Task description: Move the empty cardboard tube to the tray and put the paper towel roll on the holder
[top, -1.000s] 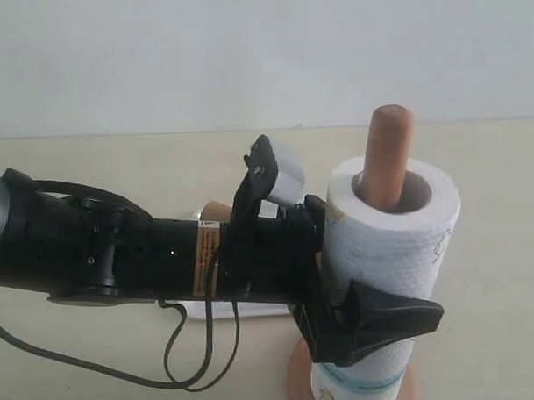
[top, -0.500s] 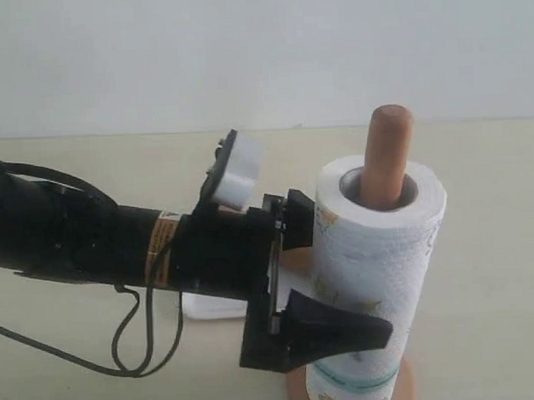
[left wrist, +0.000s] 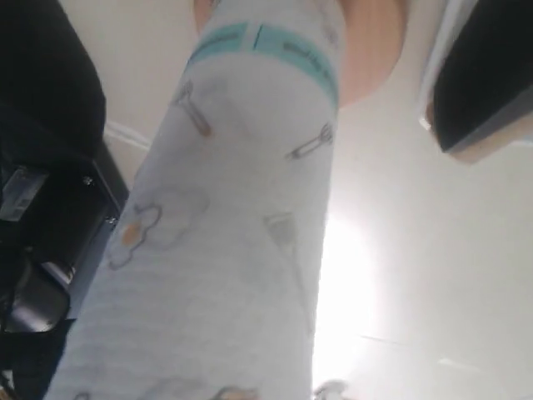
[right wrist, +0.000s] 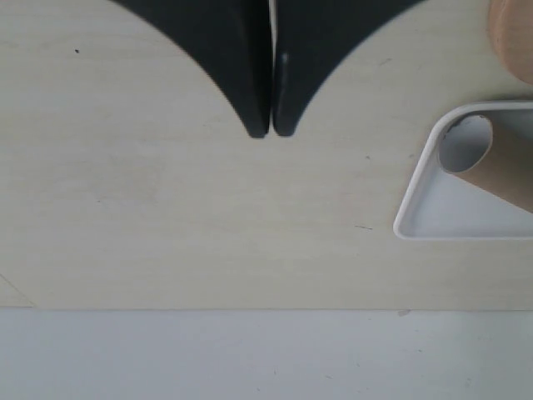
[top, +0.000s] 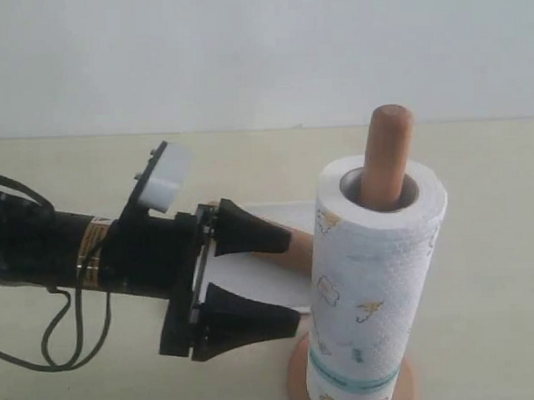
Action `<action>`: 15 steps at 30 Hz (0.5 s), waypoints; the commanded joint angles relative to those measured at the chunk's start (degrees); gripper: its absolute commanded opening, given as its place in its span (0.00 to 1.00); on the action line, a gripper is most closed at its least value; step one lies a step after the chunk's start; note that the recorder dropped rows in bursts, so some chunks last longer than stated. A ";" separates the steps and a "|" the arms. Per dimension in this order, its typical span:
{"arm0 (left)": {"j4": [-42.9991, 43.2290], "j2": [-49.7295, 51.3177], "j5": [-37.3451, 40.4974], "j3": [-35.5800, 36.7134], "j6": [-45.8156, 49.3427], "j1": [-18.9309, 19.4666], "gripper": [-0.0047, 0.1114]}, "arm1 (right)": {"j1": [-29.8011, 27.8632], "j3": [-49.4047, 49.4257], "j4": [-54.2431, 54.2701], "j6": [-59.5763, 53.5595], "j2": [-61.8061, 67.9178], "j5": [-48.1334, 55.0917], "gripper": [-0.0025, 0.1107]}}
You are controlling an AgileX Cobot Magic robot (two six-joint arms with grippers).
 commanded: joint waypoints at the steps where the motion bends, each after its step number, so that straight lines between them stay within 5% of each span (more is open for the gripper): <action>1: 2.90 -1.56 -0.60 2.41 -3.01 7.00 0.99 | -0.25 -0.07 -0.37 0.00 -0.26 -0.17 0.02; 6: 9.01 -2.75 -0.60 2.55 -10.83 14.35 0.84 | -0.25 -0.07 -0.37 0.00 -0.26 -0.17 0.02; 14: 10.56 -3.05 -0.60 2.55 -10.96 19.84 0.11 | -0.25 -0.07 -0.37 0.00 -0.26 -0.17 0.02; 15: 10.56 -3.05 -0.60 2.55 -10.85 19.96 0.08 | -0.25 -0.07 -0.37 0.00 -0.26 -0.17 0.02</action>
